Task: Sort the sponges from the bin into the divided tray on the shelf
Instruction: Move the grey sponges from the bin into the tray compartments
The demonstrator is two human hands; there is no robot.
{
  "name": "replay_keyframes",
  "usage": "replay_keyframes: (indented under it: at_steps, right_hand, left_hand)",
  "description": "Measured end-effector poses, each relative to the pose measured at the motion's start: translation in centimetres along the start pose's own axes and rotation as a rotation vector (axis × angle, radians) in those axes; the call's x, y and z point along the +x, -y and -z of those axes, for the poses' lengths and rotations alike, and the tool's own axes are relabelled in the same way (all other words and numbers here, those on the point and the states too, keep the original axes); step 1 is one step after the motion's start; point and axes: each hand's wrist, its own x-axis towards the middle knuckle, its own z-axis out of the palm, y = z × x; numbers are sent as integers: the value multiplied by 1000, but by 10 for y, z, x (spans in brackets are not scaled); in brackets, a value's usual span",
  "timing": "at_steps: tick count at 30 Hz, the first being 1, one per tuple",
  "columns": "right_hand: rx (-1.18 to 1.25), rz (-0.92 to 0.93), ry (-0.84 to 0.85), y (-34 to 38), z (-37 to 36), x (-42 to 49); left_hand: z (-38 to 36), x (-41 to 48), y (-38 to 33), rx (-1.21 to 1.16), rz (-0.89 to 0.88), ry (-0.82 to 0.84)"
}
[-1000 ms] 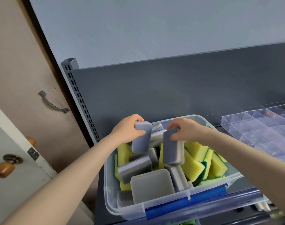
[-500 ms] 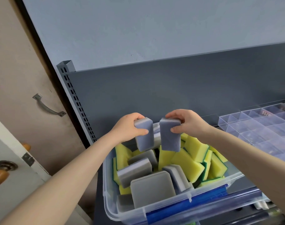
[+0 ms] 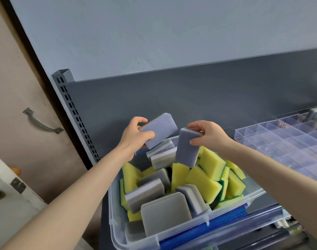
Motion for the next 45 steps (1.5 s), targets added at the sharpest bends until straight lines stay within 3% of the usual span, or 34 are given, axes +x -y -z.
replay_keyframes:
  at_steps: [3, 5, 9, 13, 18, 31, 45]
  right_hand:
    - [-1, 28, -22, 2, -2, 0]
    - [22, 61, -18, 4, -1, -1]
    - [-6, 91, -35, 5, 9, -1]
    - [-12, 85, -74, 1, 31, -3]
    - [-39, 104, -108, -6, 68, -11]
    - [-48, 28, -209, -91, 234, -67]
    - [-186, -31, -251, -231, 406, -134]
  left_hand:
    - [-3, 0, 4, -53, 10, 138]
    - [-6, 1, 8, 49, 0, 188]
    - [-10, 7, 9, 198, -68, 140]
    - [-17, 9, -5, 120, -73, 111]
    - [-48, 6, -40, 84, -229, 156]
    - [-224, -9, -129, 167, -329, 164]
    - [-437, -35, -188, 222, -342, 343]
